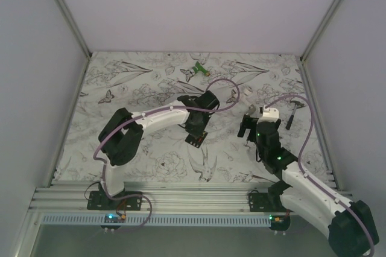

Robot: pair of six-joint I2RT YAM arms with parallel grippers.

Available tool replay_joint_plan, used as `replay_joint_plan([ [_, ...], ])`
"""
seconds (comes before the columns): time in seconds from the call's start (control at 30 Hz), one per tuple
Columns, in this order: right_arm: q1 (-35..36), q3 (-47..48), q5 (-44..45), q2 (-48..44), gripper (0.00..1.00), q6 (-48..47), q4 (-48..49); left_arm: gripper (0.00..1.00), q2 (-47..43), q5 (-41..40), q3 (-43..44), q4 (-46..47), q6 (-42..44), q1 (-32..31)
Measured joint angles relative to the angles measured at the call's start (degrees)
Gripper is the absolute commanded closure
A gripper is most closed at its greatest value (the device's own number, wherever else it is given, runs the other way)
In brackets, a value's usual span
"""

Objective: Snap on the fuse box
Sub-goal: Install the fuse at the fuse box base.

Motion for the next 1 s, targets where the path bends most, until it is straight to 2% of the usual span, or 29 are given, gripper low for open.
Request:
replay_joint_plan([
  [1.0, -0.02, -0.13, 1.25, 2.14, 0.00, 0.22, 0.02, 1.00, 3.15, -2.38, 3.32, -2.75, -0.72, -1.57],
])
